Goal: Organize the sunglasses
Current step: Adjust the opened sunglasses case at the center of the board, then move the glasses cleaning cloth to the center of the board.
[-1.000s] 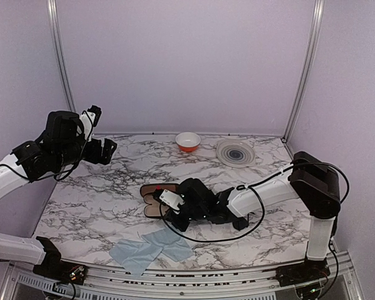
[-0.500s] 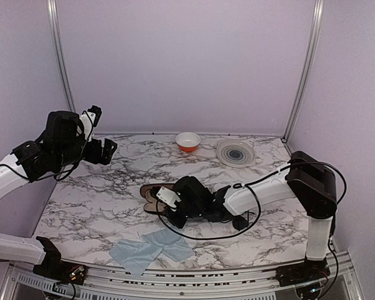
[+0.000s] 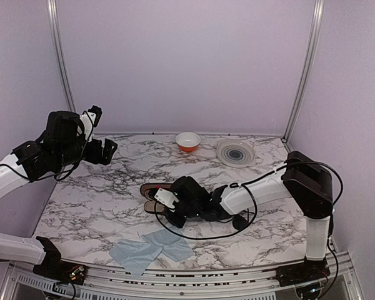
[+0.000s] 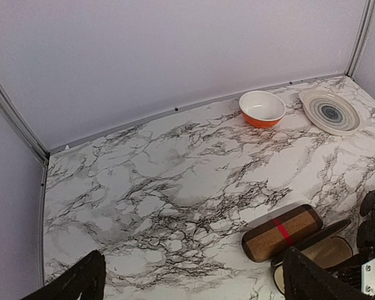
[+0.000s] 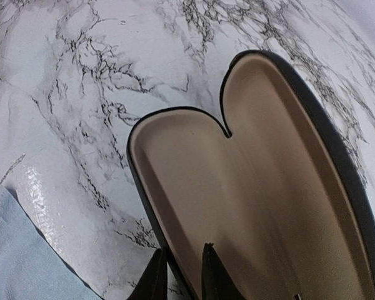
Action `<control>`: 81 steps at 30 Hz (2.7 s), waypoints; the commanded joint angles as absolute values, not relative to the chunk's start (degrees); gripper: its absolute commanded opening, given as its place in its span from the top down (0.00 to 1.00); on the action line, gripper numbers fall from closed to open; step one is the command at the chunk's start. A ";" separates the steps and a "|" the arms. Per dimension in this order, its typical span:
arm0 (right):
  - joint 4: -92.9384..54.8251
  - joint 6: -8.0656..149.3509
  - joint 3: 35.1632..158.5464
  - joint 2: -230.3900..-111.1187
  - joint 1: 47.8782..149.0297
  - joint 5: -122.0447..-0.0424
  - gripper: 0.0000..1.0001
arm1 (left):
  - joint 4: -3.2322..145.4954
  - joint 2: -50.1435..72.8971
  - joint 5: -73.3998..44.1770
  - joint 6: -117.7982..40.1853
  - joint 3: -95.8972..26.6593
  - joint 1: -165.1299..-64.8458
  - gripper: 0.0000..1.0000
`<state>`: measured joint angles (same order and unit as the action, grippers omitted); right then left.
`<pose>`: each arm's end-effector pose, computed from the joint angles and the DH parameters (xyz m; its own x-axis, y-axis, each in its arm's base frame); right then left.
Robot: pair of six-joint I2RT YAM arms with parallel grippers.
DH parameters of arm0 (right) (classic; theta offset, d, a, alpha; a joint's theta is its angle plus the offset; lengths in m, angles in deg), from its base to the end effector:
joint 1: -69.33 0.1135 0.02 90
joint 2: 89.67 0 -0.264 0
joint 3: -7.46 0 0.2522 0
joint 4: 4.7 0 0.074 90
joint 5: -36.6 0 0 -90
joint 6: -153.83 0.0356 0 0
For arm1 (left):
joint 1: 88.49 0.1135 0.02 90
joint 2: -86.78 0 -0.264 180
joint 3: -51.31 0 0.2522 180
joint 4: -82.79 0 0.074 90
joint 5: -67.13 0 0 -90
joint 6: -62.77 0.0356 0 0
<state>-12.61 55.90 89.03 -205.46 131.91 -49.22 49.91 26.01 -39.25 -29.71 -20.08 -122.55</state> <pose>0.1978 0.3757 0.1359 -0.1873 -0.6597 -0.7278 -0.8948 0.4203 -0.1507 0.2037 -0.1256 0.3494 -0.3274 0.1712 -0.9292 0.3072 0.9493 0.0667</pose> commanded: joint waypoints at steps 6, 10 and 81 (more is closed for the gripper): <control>-15.00 52.75 91.03 -206.74 131.36 -46.86 0.81 | 51.34 25.79 -38.61 -29.42 -19.69 -122.41 0.01; -15.08 52.73 91.02 -206.49 131.27 -46.93 0.81 | 51.36 25.79 -38.56 -29.45 -19.75 -122.41 0.01; -48.45 54.25 87.33 -178.22 97.10 -69.23 0.46 | 50.81 29.82 -39.85 -29.76 -14.41 -122.38 0.01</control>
